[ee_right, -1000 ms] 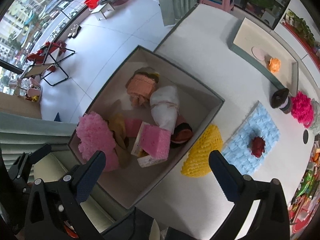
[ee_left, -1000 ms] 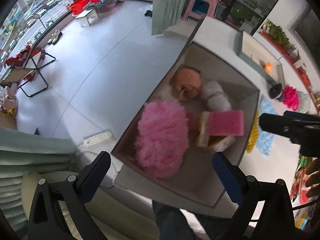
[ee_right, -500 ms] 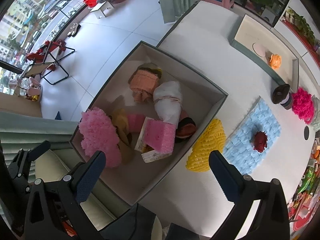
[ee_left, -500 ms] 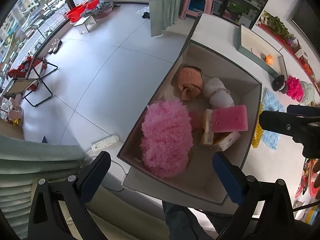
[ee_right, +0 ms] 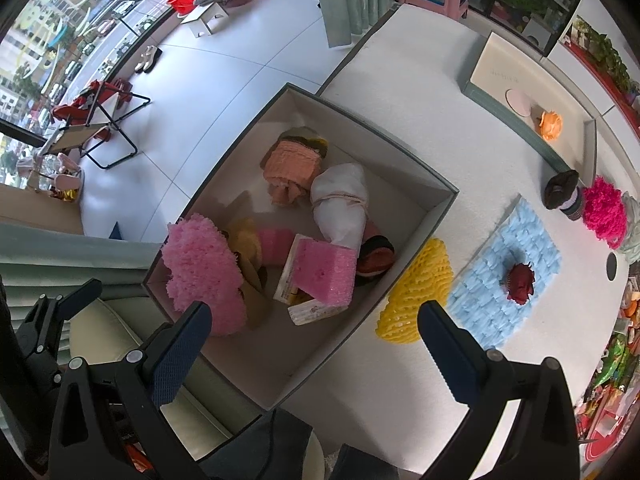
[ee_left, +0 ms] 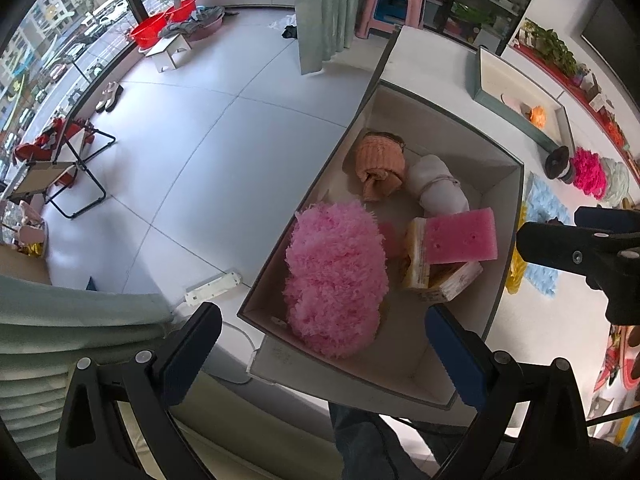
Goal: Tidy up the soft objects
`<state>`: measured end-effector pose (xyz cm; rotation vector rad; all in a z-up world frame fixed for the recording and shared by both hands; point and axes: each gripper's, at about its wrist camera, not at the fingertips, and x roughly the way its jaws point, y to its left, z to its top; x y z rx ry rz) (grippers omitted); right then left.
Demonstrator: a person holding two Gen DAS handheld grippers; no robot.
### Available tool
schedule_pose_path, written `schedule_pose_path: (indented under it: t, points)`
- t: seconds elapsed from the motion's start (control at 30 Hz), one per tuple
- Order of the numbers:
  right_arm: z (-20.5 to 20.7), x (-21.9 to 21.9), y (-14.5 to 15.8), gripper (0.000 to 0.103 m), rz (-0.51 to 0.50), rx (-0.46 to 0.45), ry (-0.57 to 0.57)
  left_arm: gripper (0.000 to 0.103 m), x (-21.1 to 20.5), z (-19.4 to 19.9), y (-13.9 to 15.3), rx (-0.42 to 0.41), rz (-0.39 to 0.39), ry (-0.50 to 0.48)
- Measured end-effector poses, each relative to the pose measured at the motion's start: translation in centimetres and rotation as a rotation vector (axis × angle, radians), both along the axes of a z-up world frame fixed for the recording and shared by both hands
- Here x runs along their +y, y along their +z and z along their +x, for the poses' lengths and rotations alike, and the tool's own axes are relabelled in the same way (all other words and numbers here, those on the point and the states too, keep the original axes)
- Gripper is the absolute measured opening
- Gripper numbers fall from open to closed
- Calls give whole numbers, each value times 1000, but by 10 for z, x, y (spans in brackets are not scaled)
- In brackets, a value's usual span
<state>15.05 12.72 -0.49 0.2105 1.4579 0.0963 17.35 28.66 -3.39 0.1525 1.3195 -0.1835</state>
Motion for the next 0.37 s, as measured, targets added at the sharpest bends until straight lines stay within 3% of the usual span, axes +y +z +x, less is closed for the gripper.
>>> schedule_pose_path:
  t: [0.27,0.37]
  points:
    - [0,2,1,103,-2,1,1,102,0,0,0,1,-4,2]
    - [0,2,1,103,-1,1,0,102,3,-2,4,-39,-6,15]
